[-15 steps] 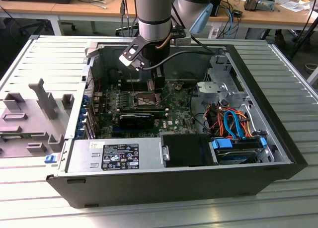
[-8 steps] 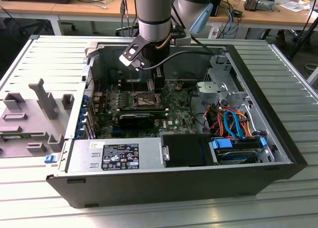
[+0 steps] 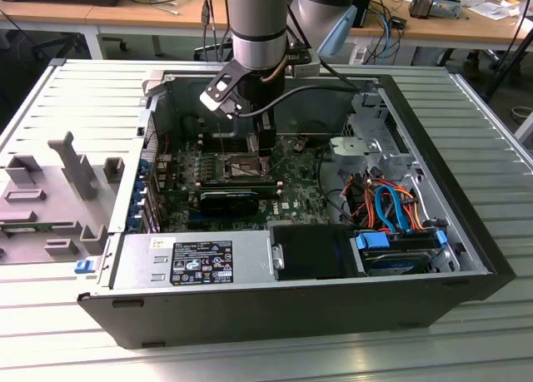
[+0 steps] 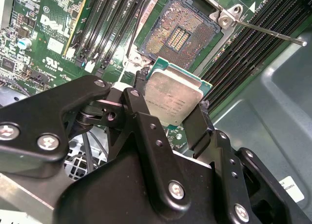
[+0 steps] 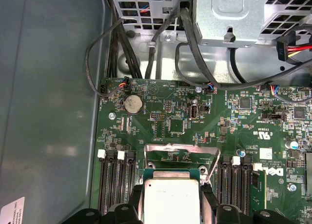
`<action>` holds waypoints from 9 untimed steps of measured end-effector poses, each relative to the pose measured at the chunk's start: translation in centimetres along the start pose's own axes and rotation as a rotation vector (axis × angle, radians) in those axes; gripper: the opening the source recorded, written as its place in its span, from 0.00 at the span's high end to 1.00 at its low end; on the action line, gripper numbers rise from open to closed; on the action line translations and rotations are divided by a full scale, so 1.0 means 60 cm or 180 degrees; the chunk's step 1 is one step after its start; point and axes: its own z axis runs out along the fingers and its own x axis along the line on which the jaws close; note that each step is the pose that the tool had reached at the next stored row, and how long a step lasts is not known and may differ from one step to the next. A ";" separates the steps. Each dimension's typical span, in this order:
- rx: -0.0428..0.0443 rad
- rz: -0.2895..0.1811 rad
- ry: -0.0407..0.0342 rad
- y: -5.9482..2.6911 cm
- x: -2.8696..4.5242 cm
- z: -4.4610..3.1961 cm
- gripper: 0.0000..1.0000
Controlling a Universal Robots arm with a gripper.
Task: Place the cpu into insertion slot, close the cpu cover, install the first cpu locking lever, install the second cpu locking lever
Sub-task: 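Place the cpu into insertion slot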
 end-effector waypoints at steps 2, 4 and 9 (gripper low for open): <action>0.0000 0.0003 0.0000 0.000 0.000 0.000 0.45; -0.0001 0.0056 -0.0005 0.000 0.000 0.002 0.45; -0.0001 0.0076 -0.0007 0.000 0.000 0.003 0.45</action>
